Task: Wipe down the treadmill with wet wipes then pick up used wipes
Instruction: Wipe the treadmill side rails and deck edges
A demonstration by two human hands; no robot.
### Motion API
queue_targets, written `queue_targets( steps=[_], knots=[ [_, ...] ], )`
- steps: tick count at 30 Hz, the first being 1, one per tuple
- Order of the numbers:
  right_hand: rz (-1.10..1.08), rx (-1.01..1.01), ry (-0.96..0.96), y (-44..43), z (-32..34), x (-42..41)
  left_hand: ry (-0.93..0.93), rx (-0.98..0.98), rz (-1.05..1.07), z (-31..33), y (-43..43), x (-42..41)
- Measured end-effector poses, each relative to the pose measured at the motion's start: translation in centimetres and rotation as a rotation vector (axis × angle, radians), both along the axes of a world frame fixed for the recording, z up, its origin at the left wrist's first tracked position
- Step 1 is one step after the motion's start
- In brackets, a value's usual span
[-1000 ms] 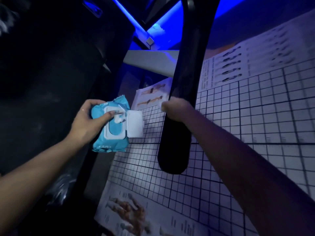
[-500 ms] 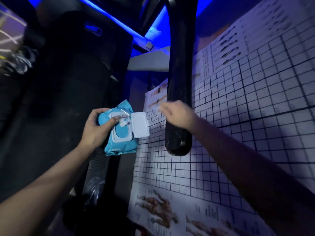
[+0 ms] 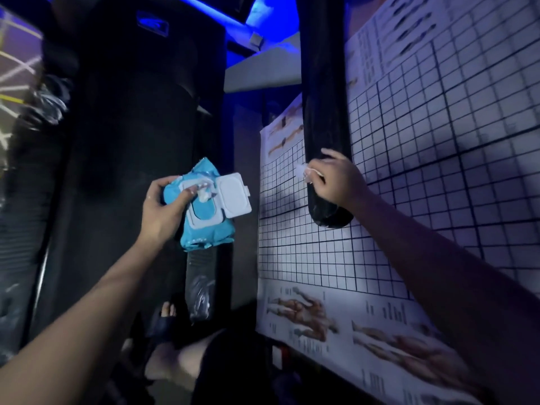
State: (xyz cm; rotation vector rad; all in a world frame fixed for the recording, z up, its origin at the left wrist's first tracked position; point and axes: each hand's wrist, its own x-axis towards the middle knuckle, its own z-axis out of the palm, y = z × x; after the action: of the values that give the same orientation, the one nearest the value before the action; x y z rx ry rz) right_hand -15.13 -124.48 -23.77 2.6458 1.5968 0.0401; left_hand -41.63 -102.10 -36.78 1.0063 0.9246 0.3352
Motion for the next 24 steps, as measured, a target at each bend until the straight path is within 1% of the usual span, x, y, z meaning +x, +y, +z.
queue_targets(
  steps=[2,4,7,11,15,16,18,20,22,24],
  knots=[
    [-0.021,-0.002,0.007,0.2,0.0,0.2,0.025,0.010,0.044,-0.3,0.4,0.2],
    [-0.032,0.018,0.005,0.1,0.0,0.2,0.023,0.029,0.035,-0.2,0.3,0.9],
    [-0.013,0.036,0.002,0.0,-0.2,0.5,-0.017,0.055,-0.033,-0.2,-0.7,3.0],
    [0.024,-0.004,-0.012,0.0,-0.8,1.0,-0.093,0.059,-0.040,-0.4,-2.9,6.7],
    [0.041,0.073,-0.001,-0.6,-1.3,1.6,-0.127,0.097,-0.014,-2.1,-4.6,9.2],
    [0.046,0.032,0.024,-0.5,-1.3,1.8,-0.126,0.119,-0.005,-2.8,-5.1,9.7],
    [0.029,-0.060,0.004,-0.3,-1.3,2.0,-0.114,0.177,0.048,-4.3,-6.4,10.8],
    [-0.007,-0.150,-0.058,0.0,-1.1,2.0,-0.118,0.216,0.191,-5.8,-7.3,11.4],
    [0.067,-0.262,-0.150,0.2,-0.6,1.2,-0.123,0.259,0.365,-7.0,-8.7,11.1],
    [0.102,-0.441,-0.179,0.4,-0.3,-0.2,-0.126,0.250,0.490,-7.0,-10.6,10.7]
  ],
)
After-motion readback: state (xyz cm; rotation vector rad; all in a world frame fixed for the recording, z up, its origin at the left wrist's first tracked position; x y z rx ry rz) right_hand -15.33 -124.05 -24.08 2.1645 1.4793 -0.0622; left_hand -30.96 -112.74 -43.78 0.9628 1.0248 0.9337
